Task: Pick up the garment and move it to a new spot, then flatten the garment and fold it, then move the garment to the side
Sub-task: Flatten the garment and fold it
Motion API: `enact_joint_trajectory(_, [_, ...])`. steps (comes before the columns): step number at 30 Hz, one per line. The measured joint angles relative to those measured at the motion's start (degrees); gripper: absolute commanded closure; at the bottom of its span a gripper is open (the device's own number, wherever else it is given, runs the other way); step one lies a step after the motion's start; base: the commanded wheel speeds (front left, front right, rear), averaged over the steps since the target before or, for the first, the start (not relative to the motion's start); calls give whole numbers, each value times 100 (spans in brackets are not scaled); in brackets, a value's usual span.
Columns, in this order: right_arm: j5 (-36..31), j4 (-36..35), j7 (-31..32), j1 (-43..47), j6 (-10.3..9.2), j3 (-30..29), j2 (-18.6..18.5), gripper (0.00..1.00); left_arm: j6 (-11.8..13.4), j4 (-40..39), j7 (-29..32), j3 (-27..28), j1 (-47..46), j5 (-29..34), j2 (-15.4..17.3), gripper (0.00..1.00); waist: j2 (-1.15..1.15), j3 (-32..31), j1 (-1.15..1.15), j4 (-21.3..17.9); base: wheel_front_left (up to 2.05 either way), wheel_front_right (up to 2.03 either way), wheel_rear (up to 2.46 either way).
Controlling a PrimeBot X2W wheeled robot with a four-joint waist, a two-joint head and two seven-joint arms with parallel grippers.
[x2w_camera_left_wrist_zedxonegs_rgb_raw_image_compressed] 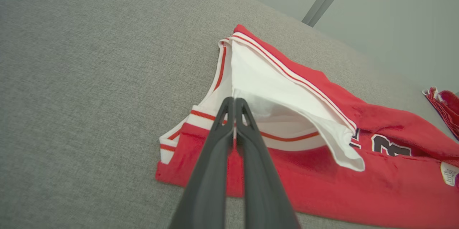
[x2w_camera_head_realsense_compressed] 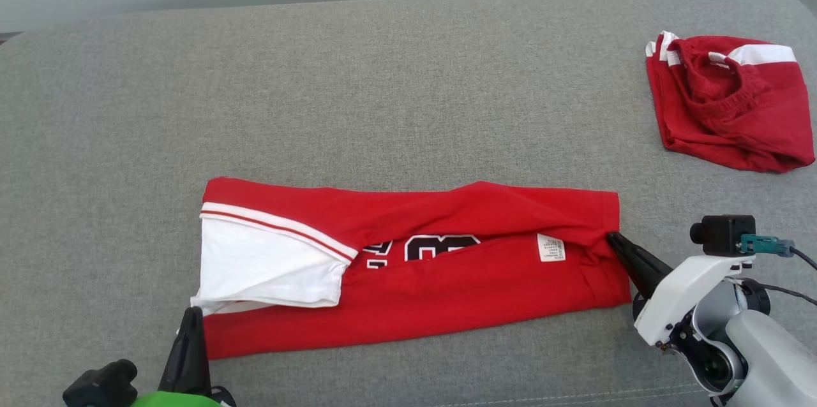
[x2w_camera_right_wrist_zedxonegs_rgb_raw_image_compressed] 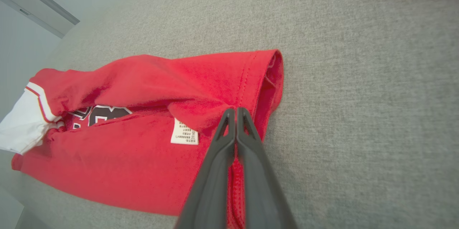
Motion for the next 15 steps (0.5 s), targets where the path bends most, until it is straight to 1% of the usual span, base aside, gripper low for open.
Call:
enact_joint_trajectory(1, [-52, 34, 0, -1, -21, 23, -12, 100, 1, 4, 2, -4, 15, 5, 0, 100, 0, 6, 0, -6, 0, 0, 0])
enact_joint_trajectory(2, [-115, 63, 0, -1, -44, 40, -23, 96, 1, 8, 7, -9, 30, 8, 0, 100, 0, 12, 0, -12, 0, 0, 0])
enact_joint_trajectory(3, [-156, 86, -1, -3, -43, 53, -30, 89, 2, 15, 8, -10, 31, 8, 0, 100, 0, 18, 0, -17, 0, 0, 0])
enact_joint_trajectory(4, [-191, 101, -1, -7, -43, 80, -35, 75, 2, 18, 9, -9, 31, 8, 0, 100, 0, 24, 0, -21, 0, 0, 0])
enact_joint_trajectory(5, [-257, 116, -1, -12, -43, 136, -52, 67, 15, 21, 37, -7, 31, 8, 0, 100, 0, 29, 0, -24, 0, 0, 0])
enact_joint_trajectory(6, [-339, 136, 0, -12, -43, 201, -75, 57, 37, 31, 52, -4, 31, 7, 0, 100, 0, 34, 0, -26, 0, 0, 0])
enact_joint_trajectory(7, [-436, 163, -1, -12, -43, 247, -105, 29, 44, 40, 52, 2, 31, 8, 0, 97, 0, 37, 0, -26, 0, 0, 0])
enact_joint_trajectory(8, [-532, 182, -3, -13, -43, 277, -137, 9, 44, 45, 52, 13, 31, 8, 2, 80, 0, 40, 0, -25, 0, 0, 0])
enact_joint_trajectory(9, [-590, 200, -9, -13, -43, 305, -172, 0, 45, 52, 52, 24, 31, 8, 4, 56, 0, 42, 0, -24, 0, 0, 0])
enact_joint_trajectory(11, [-645, 224, -41, -13, -43, 328, -202, 0, 53, 68, 52, 42, 31, 9, 23, 4, 0, 41, 0, -22, 0, 0, 0])
enact_joint_trajectory(12, [-659, 230, -73, -13, -43, 327, -202, 0, 55, 69, 52, 53, 31, 9, 32, 0, 0, 40, 0, -21, 0, 0, 0])
enact_joint_trajectory(15, [-661, 229, -169, -7, -43, 328, -200, 0, 69, 68, 54, 109, 31, 9, 53, 0, 0, 32, 0, -23, 0, 0, 0])
